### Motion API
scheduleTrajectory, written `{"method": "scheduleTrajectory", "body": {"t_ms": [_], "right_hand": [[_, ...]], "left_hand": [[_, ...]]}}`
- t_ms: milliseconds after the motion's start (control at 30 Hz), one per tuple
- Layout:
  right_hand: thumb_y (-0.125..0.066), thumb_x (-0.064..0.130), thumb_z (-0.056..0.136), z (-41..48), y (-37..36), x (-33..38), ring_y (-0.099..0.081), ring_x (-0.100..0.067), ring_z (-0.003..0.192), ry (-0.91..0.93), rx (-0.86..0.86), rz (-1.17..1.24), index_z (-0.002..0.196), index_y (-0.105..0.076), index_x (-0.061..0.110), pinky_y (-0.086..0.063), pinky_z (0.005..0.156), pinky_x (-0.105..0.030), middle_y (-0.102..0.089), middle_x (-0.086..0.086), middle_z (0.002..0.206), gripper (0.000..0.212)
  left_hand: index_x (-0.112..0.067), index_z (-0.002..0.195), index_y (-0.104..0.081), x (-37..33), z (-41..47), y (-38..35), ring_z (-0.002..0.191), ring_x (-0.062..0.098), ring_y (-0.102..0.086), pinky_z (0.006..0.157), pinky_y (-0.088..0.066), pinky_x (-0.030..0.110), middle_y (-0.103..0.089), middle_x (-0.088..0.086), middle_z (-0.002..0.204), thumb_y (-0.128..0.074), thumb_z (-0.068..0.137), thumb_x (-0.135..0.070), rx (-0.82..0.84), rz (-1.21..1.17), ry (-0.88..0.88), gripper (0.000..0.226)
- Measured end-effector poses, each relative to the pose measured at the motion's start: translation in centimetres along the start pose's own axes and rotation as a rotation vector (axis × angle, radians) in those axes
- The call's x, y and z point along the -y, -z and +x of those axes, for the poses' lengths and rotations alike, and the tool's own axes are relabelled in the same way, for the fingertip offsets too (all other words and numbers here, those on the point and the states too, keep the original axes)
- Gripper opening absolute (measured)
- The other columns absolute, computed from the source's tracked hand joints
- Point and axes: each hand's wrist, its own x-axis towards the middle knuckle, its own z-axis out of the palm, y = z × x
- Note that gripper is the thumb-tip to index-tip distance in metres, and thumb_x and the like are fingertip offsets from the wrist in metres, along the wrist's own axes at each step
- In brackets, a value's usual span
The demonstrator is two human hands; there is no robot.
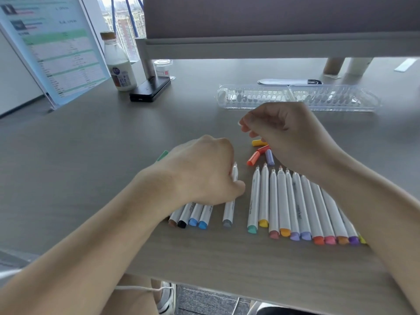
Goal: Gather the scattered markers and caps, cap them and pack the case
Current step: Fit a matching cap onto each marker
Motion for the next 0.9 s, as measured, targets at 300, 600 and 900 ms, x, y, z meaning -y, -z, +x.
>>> {"method": "scheduleTrajectory", "body": {"t_ms": [300, 600, 900], "right_hand": [[-0.054, 0.036, 0.104, 0.4, 0.3, -0.4, -0.072, -0.005, 0.082, 0.001, -0.139, 0.048, 0.088, -0.078, 0.022, -0.058, 0.082, -0.029, -0.078, 0.011, 0.086, 0.032], [-0.061, 0.029, 0.097, -0.4, -0.2, -0.3, -0.072, -0.004, 0.088, 0.059, -0.055, -0.076, 0.090, -0.077, 0.031, -0.061, 0.079, -0.033, -0.077, 0.016, 0.091, 0.018], [-0.054, 0.025, 0.101, 0.3, -0.9, 2.7, -0.073, -0.008, 0.074, 0.097, 0.268, -0.392, 0.100, -0.071, 0.045, -0.056, 0.070, -0.029, -0.068, 0.022, 0.099, 0.026]], "left_hand": [[-0.003, 0.068, -0.065, 3.9, 0.2, 2.3, 0.052, 0.017, -0.037, 0.056, -0.034, 0.031, -0.042, 0.002, 0.056, -0.066, 0.091, -0.044, 0.008, -0.417, 0.111, 0.047], [0.007, 0.080, -0.063, 9.7, 0.3, 1.8, 0.057, 0.018, -0.043, 0.054, -0.034, 0.028, -0.052, 0.016, 0.072, -0.056, 0.103, -0.013, -0.106, -0.874, 0.079, 0.030], [-0.011, 0.069, -0.054, 10.0, 0.4, 1.7, 0.051, 0.017, -0.029, 0.051, -0.015, 0.034, -0.042, 0.002, 0.054, -0.059, 0.089, -0.021, -0.405, -1.201, 0.033, 0.023]]}}
